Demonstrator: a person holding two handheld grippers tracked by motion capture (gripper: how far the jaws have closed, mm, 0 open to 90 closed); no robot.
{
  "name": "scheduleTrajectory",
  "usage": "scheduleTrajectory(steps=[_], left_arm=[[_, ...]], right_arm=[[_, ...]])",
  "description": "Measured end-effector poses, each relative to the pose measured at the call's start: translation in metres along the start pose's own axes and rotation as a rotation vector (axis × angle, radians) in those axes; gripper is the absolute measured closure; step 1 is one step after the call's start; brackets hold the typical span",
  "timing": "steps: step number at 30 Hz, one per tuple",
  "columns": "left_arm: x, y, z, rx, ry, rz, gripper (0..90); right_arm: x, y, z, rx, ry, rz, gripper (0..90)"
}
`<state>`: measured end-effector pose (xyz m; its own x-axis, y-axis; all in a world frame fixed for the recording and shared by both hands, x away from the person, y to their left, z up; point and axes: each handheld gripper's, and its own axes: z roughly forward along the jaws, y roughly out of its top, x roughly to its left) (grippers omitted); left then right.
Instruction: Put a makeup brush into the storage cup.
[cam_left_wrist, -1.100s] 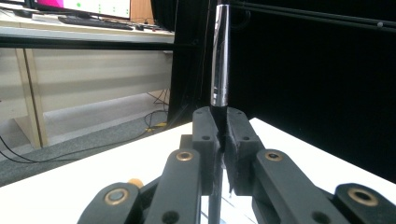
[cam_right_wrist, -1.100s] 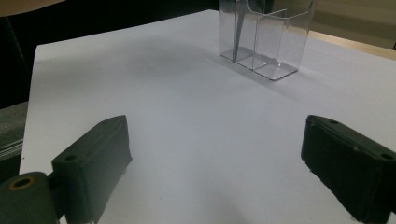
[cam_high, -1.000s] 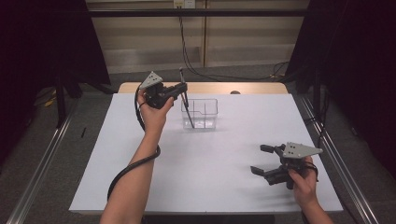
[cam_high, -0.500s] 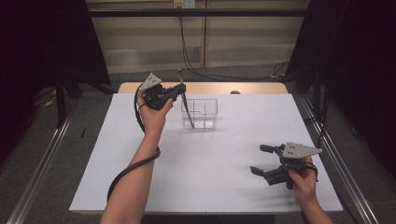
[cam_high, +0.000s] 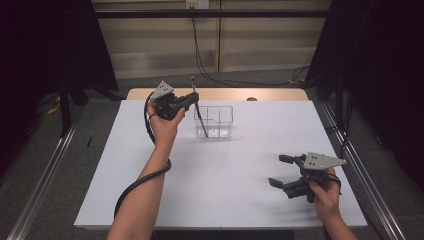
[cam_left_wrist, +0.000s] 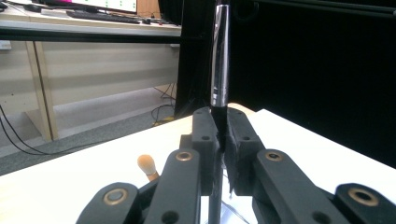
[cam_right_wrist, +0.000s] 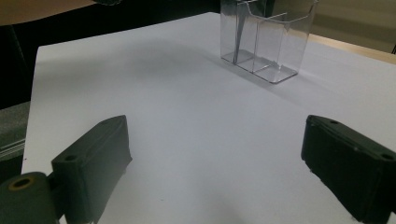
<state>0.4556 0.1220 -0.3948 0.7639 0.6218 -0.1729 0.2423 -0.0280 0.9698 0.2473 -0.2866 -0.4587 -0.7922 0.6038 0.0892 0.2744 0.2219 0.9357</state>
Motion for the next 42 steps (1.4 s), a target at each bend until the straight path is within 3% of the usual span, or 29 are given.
scheduleTrajectory(steps=[42], left_arm=[[-0.002, -0.02, 0.0, 0.048, -0.007, 0.0, 82.5]], right_arm=[[0.0, 0.0, -0.001, -0.008, 0.007, -0.006, 7.5]])
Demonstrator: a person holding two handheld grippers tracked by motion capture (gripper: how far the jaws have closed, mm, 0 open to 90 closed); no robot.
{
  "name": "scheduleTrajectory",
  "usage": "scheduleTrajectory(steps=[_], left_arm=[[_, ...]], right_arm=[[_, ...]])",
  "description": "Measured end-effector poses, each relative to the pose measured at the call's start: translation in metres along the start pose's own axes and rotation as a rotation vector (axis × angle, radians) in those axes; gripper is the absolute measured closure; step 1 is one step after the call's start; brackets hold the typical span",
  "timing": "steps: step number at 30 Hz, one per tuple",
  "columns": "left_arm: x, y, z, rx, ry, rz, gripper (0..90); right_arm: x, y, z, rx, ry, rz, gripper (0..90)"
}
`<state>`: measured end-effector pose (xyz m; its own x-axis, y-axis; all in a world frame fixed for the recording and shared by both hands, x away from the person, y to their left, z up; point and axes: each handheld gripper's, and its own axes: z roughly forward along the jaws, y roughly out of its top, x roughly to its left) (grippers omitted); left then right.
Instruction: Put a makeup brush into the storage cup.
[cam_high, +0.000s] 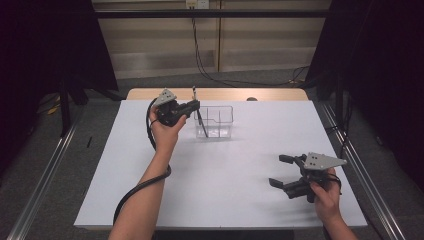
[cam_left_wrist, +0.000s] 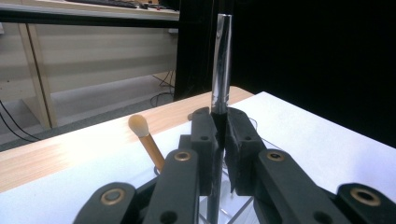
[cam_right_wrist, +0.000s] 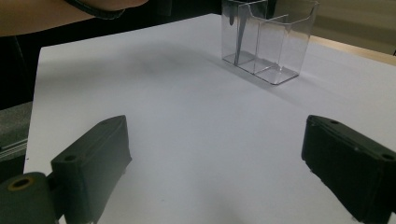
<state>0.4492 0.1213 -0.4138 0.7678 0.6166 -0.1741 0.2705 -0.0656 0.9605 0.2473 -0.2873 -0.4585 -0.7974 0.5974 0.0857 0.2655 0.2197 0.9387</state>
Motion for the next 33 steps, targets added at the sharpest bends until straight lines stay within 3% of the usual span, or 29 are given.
scheduleTrajectory(steps=[7, 9, 13, 17, 21, 33], left_arm=[[0.002, -0.002, -0.003, 0.0, -0.004, -0.019, 78.4], [0.002, -0.002, -0.003, -0.006, -0.018, -0.045, 64.7], [0.001, -0.005, -0.003, 0.0, -0.036, -0.047, 44.4], [-0.003, -0.007, -0.004, 0.033, -0.043, -0.022, 33.4], [-0.004, -0.008, -0.006, 0.033, -0.066, -0.058, 28.5], [-0.005, -0.019, -0.017, 0.024, -0.059, -0.051, 13.0]], right_arm=[[0.0, 0.0, 0.0, 0.003, 0.004, 0.0, 7.6], [0.0, 0.0, 0.0, 0.004, 0.003, -0.001, 7.6], [0.0, 0.0, 0.0, 0.003, 0.004, -0.002, 7.6], [0.0, 0.0, 0.0, 0.004, 0.002, -0.001, 7.6], [0.001, 0.001, 0.001, 0.005, 0.003, 0.002, 7.6], [0.001, 0.001, 0.001, 0.004, 0.002, 0.0, 7.6]])
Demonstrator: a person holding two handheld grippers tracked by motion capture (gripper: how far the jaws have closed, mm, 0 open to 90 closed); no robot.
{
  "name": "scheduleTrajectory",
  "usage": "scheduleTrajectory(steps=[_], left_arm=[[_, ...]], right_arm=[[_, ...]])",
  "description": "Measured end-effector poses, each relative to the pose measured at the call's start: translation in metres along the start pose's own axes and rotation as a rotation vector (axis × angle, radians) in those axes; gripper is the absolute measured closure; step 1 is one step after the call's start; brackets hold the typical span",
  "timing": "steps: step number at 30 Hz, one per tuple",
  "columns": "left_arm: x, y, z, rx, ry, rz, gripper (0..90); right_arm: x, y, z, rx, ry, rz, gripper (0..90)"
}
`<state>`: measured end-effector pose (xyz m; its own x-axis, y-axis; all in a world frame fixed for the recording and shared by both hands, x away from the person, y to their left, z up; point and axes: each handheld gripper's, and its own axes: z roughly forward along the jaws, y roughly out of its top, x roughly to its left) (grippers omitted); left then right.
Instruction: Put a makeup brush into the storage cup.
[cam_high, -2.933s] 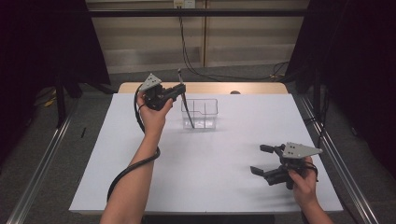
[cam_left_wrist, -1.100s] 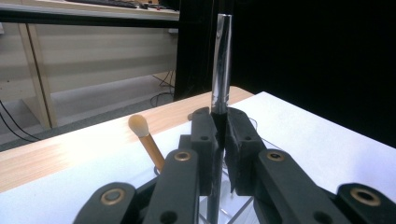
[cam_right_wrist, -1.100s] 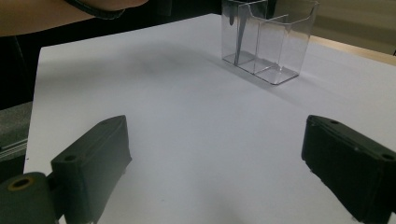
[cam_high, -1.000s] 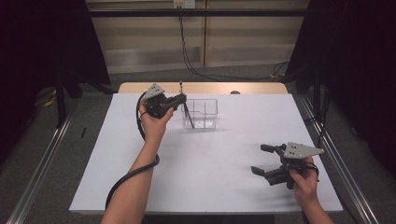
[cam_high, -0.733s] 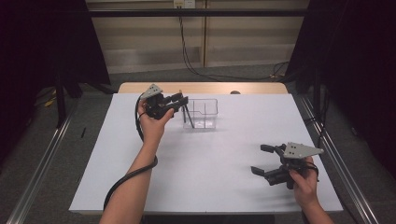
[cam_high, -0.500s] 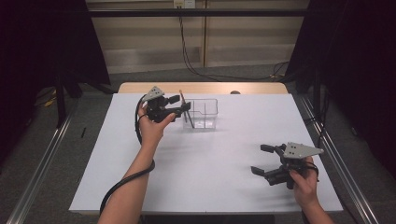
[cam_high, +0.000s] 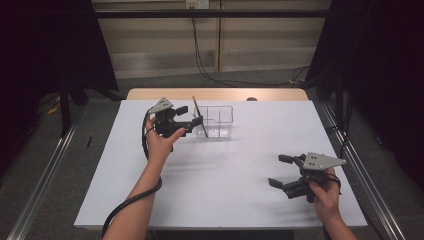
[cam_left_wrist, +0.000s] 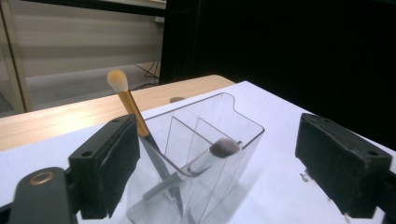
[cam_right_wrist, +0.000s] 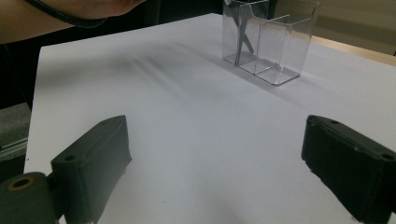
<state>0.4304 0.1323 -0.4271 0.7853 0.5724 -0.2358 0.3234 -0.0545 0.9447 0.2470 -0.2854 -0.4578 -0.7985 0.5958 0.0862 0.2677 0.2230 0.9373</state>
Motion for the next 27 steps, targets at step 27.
scheduleTrajectory(steps=[27], left_arm=[[-0.007, -0.013, -0.028, -0.018, -0.051, 0.062, 0.0]], right_arm=[[0.002, -0.001, -0.001, 0.001, -0.005, 0.0, 7.5]])
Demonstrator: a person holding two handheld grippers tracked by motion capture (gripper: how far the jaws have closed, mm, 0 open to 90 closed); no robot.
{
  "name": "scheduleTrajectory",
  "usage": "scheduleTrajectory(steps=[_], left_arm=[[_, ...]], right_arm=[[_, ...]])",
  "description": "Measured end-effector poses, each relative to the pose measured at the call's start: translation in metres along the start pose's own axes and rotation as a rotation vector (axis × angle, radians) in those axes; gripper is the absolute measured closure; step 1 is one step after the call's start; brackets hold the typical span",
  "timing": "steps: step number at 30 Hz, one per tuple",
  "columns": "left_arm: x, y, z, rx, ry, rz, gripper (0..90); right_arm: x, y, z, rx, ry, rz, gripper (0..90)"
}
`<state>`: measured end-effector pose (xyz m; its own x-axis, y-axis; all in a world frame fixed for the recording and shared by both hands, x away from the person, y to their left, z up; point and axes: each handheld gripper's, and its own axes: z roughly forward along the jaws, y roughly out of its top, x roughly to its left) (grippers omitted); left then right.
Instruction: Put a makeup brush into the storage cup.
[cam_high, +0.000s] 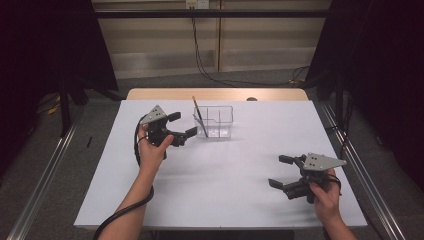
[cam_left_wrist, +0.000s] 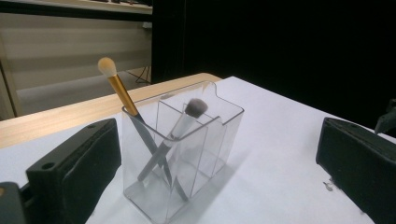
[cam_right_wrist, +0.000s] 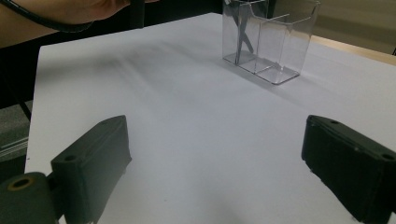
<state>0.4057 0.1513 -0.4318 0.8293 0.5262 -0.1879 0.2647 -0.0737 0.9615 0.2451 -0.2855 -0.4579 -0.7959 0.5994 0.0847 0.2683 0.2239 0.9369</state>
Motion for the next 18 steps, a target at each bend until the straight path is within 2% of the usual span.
scheduleTrajectory(steps=[6, 8, 13, 18], left_arm=[[-0.002, -0.003, -0.008, -0.006, -0.006, 0.016, 0.0], [-0.003, -0.004, -0.011, -0.009, -0.021, 0.02, 0.0], [-0.006, -0.009, -0.019, -0.009, -0.021, 0.039, 0.0], [-0.006, -0.012, -0.03, -0.018, -0.022, 0.041, 0.0]], right_arm=[[0.0, -0.001, 0.0, 0.003, -0.003, 0.004, 7.6], [0.0, -0.001, 0.001, 0.001, -0.001, 0.003, 7.6], [0.0, -0.001, 0.0, 0.002, -0.006, 0.008, 7.6], [-0.001, -0.001, 0.0, -0.005, -0.008, 0.015, 7.5]])
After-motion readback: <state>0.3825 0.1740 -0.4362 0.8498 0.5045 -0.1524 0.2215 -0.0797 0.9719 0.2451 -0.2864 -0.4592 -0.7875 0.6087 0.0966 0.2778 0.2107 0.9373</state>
